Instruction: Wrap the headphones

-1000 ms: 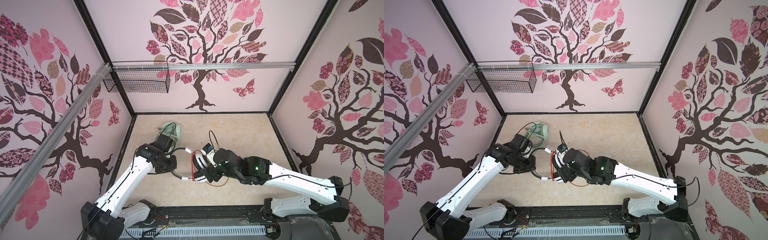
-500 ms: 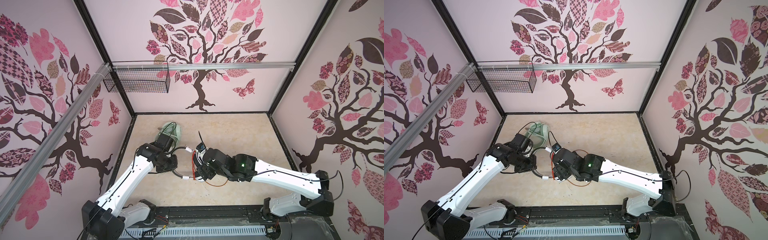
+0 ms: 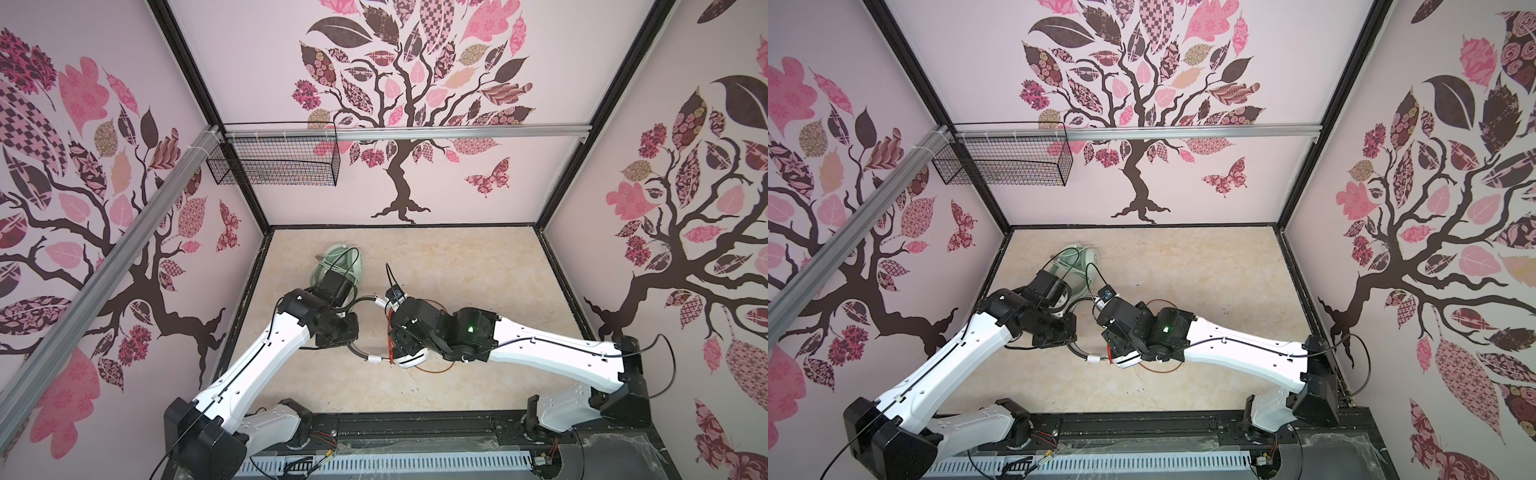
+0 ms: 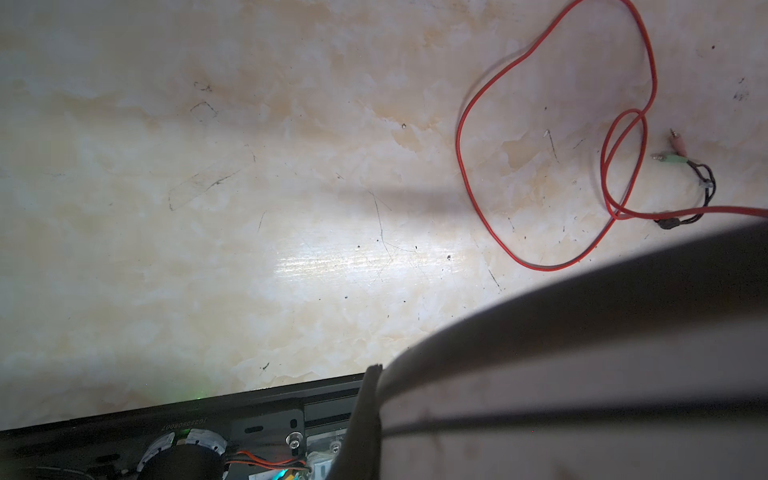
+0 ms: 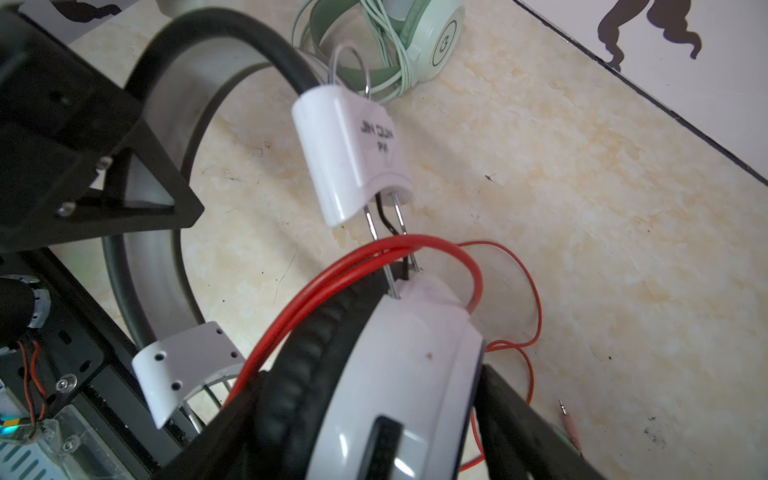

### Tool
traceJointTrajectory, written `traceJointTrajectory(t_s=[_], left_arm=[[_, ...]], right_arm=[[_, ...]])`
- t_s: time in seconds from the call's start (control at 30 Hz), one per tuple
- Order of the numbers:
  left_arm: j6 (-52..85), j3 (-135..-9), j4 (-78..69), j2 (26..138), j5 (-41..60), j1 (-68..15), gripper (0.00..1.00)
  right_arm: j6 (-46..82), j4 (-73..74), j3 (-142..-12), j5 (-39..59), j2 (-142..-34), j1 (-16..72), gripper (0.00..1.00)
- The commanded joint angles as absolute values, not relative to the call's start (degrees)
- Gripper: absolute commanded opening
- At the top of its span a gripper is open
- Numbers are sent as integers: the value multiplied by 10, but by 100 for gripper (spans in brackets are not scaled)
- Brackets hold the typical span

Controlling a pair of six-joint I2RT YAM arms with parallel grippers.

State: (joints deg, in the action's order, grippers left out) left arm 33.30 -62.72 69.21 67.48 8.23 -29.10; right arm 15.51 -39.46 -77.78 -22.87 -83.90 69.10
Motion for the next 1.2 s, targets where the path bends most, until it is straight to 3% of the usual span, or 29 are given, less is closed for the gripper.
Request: traceJointTrajectory(t_s=[0.0,0.1,0.27,0.43,0.53,0.7,0.83,0.97,1.07,1.13,1.17], left_arm=[[340,-617,671,668,96,-296,0],[343,-616,671,662,96,-296,0],[347,-627,672,654,103,-296,0],[345,-639,680,649,110,-295,0],[346,-634,675,640,111,-296,0],[340,-628,679,641,109,-296,0],[337,-625,684,636,95,-296,0],[353,-597,639,603,120,-296,20],[373,-595,628,572,109,-303,47],[384,-594,627,557,103,-307,49],[387,-595,631,553,101,-311,57]], right_arm=[[154,-395,-806,-250,-854,694,66],[154,-393,-796,-250,-848,695,60],[153,-408,-788,-252,-854,694,72],[157,-411,-782,-258,-867,694,71],[161,-406,-788,-258,-865,695,62],[163,-396,-781,-264,-846,695,28],[163,-398,-779,-269,-828,694,8],[172,-398,-781,-262,-814,693,5],[178,-395,-792,-250,-810,694,3],[177,-397,-801,-253,-813,692,3],[177,-397,-803,-254,-815,690,2]])
